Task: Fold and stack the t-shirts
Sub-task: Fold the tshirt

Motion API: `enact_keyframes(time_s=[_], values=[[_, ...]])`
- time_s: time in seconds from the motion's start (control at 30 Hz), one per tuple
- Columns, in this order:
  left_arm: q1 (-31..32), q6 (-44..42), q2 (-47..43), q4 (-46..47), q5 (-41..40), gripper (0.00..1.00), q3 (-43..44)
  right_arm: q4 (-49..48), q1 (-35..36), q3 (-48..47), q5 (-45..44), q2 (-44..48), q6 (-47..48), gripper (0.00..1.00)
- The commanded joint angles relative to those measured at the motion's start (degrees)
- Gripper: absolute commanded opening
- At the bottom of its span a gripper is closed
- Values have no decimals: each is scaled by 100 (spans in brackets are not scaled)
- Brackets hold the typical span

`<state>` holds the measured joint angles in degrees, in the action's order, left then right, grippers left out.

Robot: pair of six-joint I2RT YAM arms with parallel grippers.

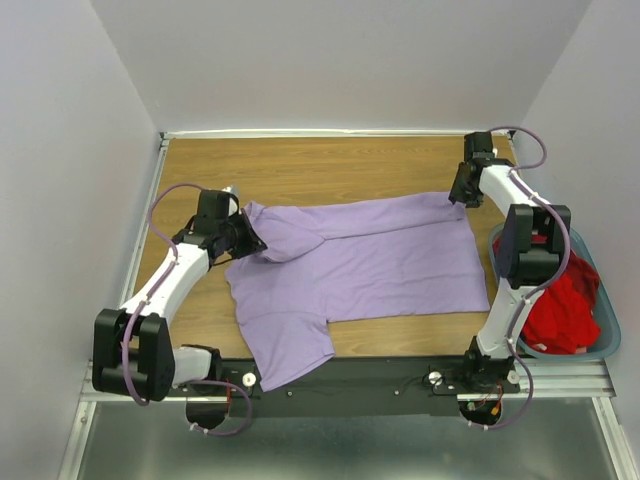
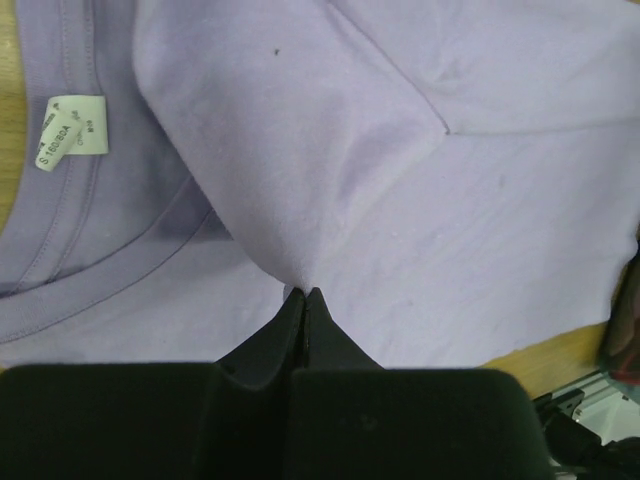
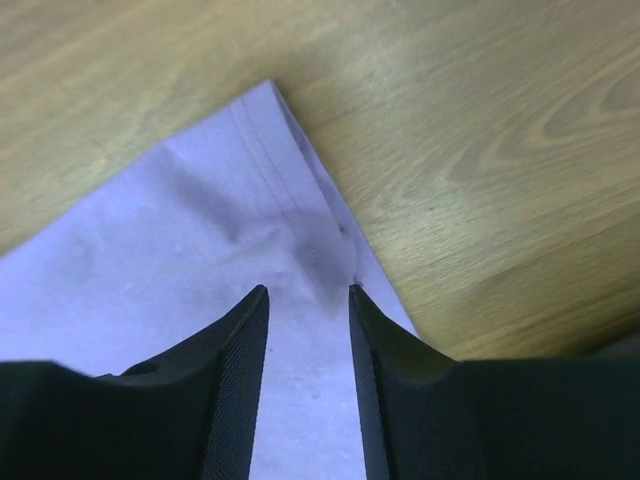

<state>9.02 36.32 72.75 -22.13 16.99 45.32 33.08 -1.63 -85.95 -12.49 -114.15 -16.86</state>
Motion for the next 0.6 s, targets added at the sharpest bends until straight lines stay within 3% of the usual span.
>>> enact_keyframes(time_s=[0.0, 0.13, 0.37, 0.57], values=[[48, 139, -244, -133, 120, 0, 389, 190, -57, -229, -43, 349, -36, 48], [48, 165, -288, -195, 50, 0, 504, 313, -57, -203, 9, 481, -98, 57], [170, 270, -165, 68, 111, 0, 162, 243, 145, -18, 1599, 806, -107, 59], [609, 569, -200, 296, 111, 0, -32, -47, 1163, 298, 2566, 833, 60, 58]])
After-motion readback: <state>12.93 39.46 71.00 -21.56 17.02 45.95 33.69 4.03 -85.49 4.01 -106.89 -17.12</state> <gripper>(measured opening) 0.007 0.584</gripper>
